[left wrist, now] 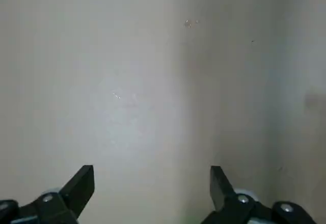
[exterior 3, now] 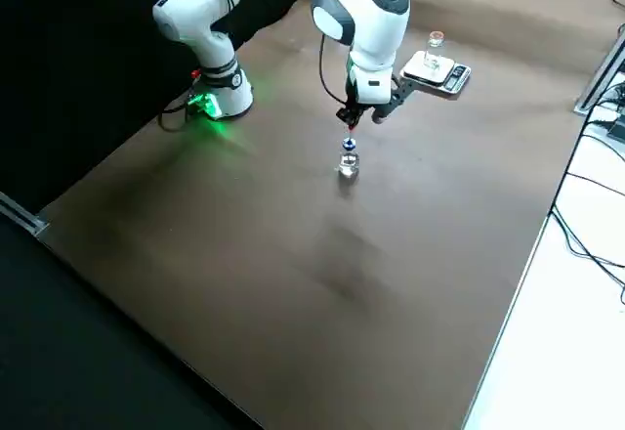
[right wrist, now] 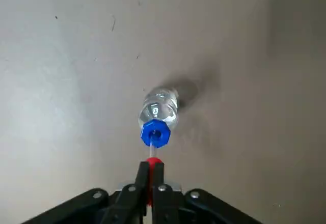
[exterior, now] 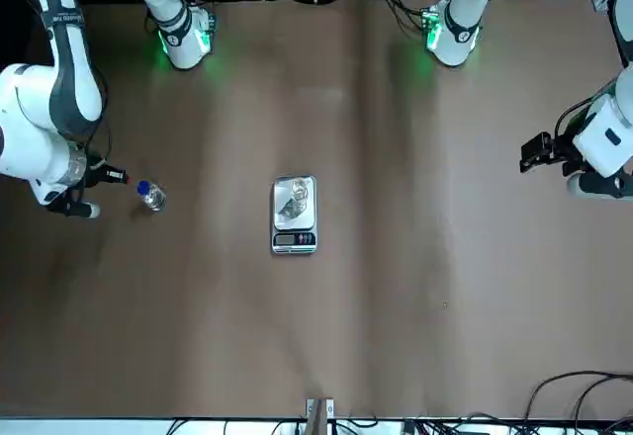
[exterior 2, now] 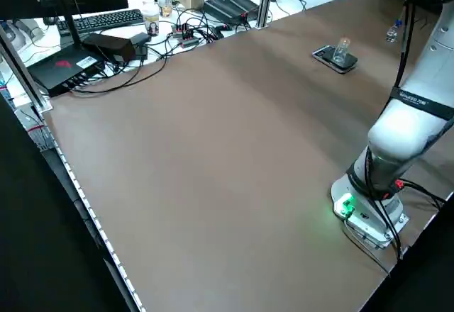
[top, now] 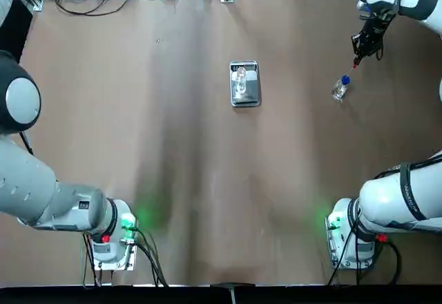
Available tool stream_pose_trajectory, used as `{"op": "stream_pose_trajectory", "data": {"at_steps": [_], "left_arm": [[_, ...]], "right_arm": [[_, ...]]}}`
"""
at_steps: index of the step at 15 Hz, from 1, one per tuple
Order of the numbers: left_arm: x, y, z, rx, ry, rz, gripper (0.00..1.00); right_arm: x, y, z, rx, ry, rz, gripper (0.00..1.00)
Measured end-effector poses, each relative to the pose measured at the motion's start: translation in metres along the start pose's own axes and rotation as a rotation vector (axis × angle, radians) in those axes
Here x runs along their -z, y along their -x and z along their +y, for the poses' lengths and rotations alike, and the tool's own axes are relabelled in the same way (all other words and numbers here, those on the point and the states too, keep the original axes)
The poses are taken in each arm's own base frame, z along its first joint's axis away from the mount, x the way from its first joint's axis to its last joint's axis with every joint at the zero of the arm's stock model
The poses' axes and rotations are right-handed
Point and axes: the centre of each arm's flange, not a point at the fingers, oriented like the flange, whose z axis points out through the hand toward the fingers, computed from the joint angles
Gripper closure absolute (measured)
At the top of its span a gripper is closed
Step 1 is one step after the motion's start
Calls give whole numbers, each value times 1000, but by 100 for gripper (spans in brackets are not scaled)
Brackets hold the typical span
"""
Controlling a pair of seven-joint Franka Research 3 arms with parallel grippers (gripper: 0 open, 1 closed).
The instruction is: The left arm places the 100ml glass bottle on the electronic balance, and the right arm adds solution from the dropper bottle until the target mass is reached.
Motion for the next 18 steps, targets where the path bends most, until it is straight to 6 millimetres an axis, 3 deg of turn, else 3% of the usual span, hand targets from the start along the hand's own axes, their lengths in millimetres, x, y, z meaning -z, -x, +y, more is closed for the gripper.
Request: {"op": "stream_pose_trajectory", "data": {"at_steps": [18], "left_arm": [[0,0,0,0,0,0,0]], "right_arm": [[-16,0,-4,10,3,17,94]]}}
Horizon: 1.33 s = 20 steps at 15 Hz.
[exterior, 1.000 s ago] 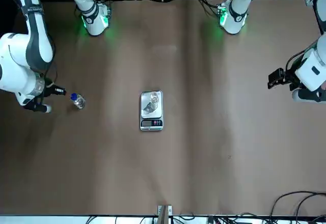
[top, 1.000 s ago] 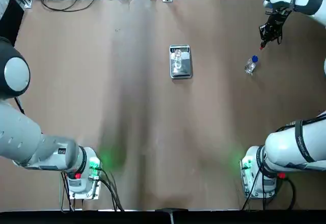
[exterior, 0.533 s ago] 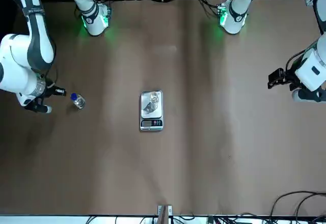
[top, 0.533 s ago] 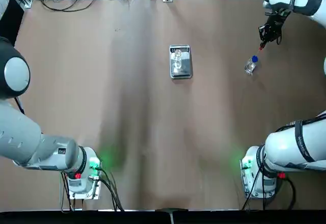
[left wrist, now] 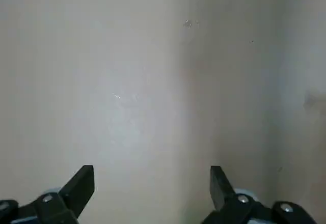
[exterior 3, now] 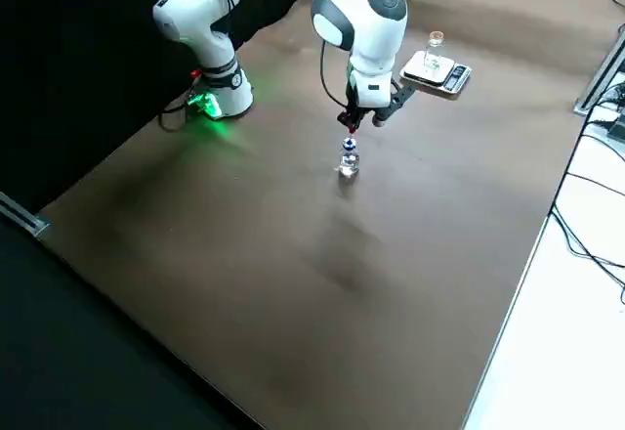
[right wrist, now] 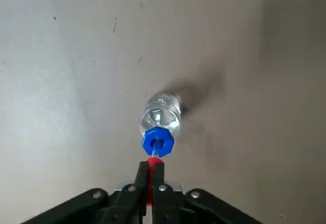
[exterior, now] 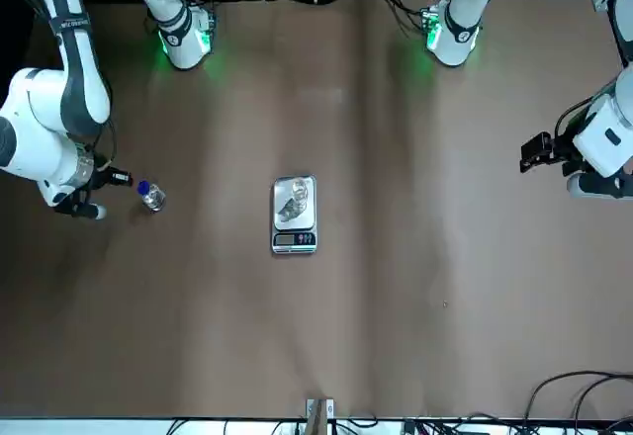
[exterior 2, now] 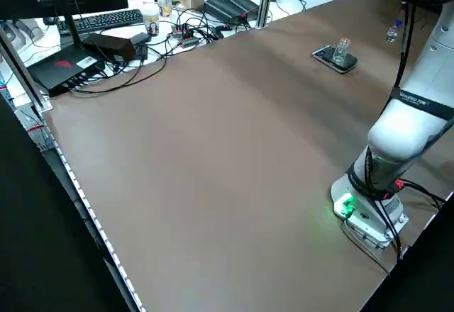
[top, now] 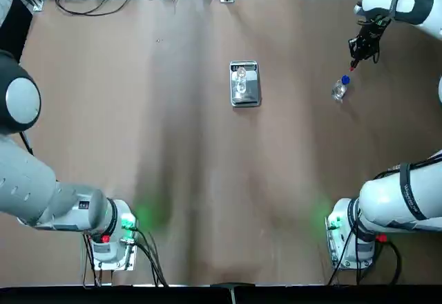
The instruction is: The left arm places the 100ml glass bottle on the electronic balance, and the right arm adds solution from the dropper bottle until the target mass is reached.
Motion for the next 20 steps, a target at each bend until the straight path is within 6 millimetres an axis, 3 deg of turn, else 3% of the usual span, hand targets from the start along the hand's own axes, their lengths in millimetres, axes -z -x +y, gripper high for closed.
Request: {"op": "stream_pose_trajectory", "data": {"at_steps": [5,10,12,13,15,20], "left_arm": [[0,0,0,0,0,0,0],[0,0,0,0,0,0,0],[0,0,0,0,0,0,0],[0,0,0,0,0,0,0],[0,0,0,0,0,0,0],[0,0,0,0,0,0,0]], "right_arm": [[0,0,-1,4,0,0,56],[1,0,-1,20,0,3,51],[10,-3,-2,40,0,19,39],[16,-5,-3,48,0,23,30],[39,-7,-12,66,1,17,27],[128,-2,-61,148,12,43,14]]}}
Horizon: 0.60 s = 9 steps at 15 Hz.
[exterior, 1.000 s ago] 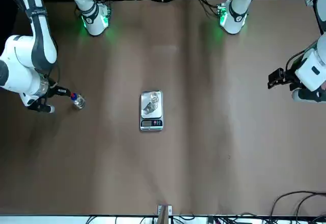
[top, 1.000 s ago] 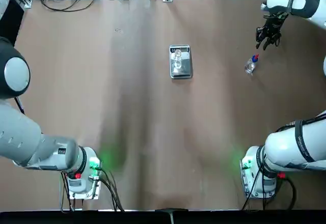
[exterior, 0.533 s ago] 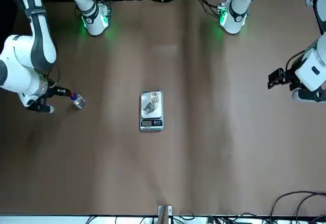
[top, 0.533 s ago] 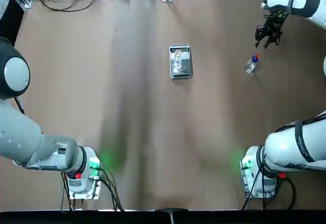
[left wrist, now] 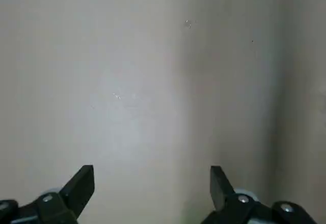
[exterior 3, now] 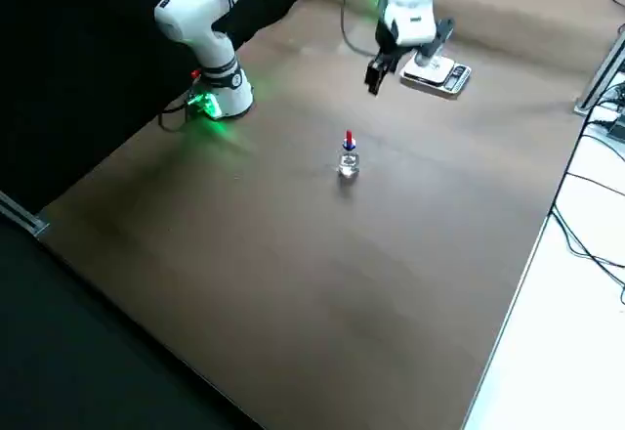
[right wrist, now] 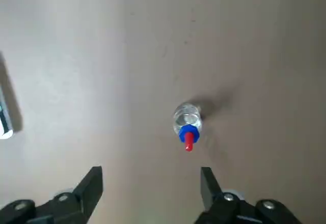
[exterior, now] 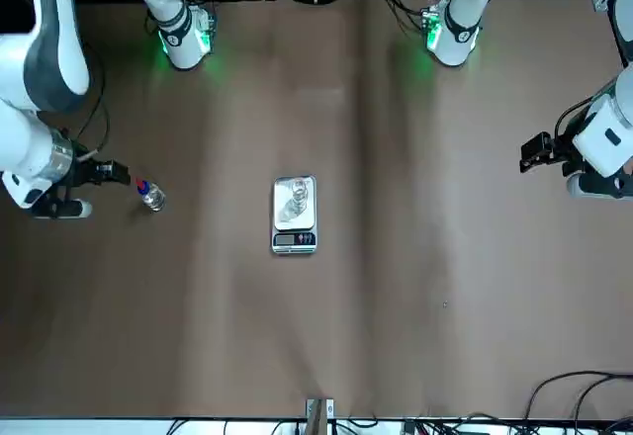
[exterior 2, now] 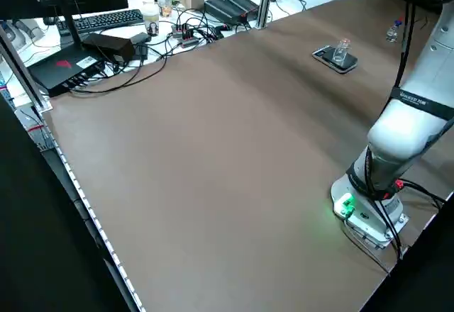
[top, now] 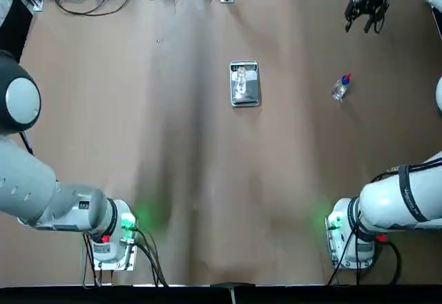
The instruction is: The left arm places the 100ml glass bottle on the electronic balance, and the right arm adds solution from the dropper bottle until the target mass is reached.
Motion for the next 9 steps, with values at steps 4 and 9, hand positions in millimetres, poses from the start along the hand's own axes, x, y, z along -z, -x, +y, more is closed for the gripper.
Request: {"op": "stream_pose_trajectory", "data": {"at_steps": [4,9], "left_arm": [[0,0,0,0,0,0,0],[0,0,0,0,0,0,0]], "right_arm": [[52,9,-27,16,6,-3,0],[115,35,-42,33,-2,-17,0]]}}
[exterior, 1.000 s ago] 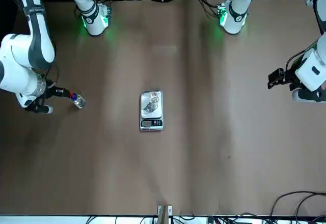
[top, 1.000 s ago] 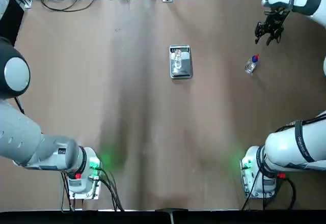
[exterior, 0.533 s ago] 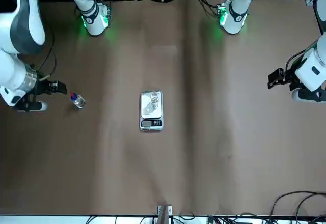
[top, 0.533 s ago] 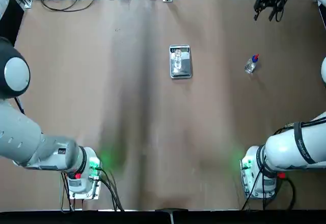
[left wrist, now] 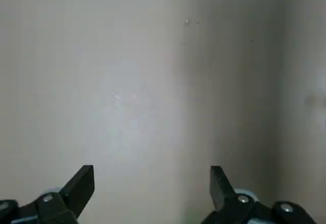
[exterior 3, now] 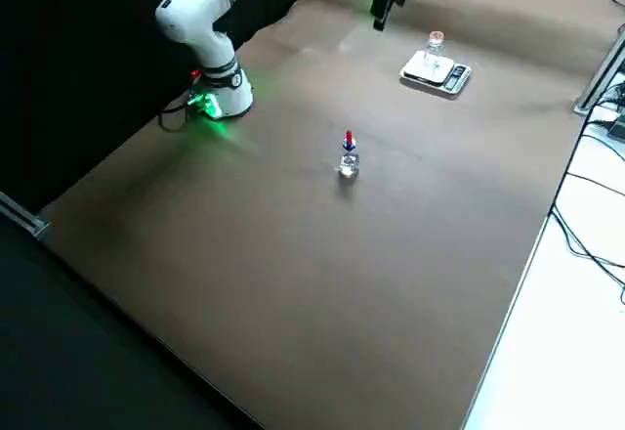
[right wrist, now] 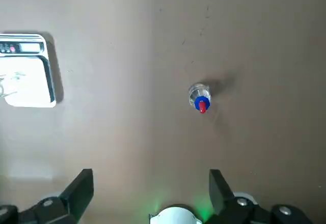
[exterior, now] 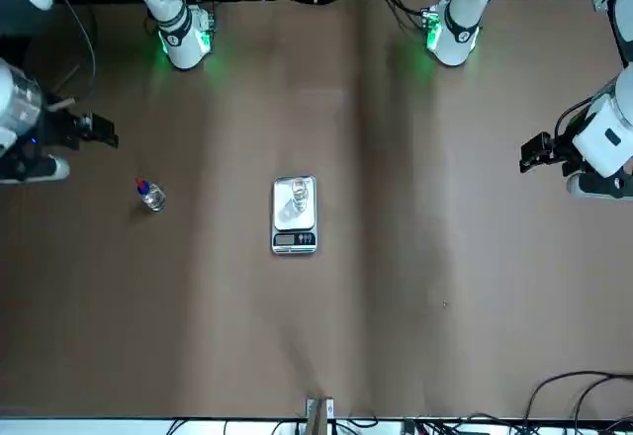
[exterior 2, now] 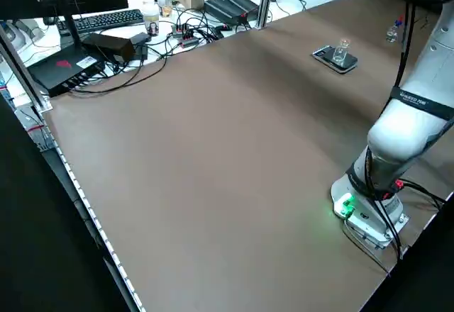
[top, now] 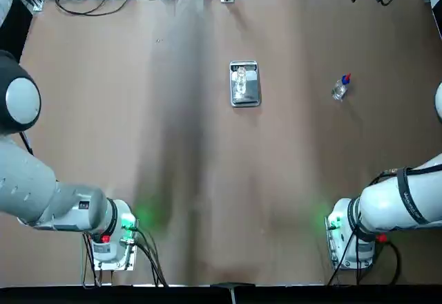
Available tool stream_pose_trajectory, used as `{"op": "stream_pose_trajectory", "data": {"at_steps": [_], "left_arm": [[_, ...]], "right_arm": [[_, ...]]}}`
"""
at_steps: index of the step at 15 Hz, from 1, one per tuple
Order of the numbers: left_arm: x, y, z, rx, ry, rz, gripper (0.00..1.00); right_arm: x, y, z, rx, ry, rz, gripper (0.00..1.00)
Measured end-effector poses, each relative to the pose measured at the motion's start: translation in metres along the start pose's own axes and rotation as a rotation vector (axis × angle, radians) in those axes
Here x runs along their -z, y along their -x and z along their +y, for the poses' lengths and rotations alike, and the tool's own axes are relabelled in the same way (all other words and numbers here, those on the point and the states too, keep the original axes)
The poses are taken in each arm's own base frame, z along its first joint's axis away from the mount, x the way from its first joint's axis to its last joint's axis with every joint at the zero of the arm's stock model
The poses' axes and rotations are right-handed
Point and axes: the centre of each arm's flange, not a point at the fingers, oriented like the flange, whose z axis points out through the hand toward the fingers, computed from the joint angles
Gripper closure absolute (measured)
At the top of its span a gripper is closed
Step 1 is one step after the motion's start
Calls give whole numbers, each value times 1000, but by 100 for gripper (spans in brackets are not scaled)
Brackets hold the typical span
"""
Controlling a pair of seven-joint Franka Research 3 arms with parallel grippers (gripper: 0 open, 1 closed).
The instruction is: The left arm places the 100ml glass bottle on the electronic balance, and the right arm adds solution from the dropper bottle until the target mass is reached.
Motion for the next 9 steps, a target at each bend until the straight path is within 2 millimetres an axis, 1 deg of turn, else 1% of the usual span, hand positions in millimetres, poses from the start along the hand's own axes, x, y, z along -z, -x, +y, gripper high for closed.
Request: {"op": "stream_pose_trajectory", "data": {"at_steps": [1,2,3,6,9], "left_arm": [[0,0,0,0,0,0,0],[0,0,-1,1,0,0,0],[0,0,-1,1,0,0,0],[0,0,-1,1,0,0,0],[0,0,0,1,0,0,0]], "right_arm": [[9,6,-2,3,0,14,0],[22,17,-7,13,1,44,0],[23,20,-9,16,2,63,0],[11,27,-7,12,1,73,0],[9,31,-5,10,3,74,0]]}}
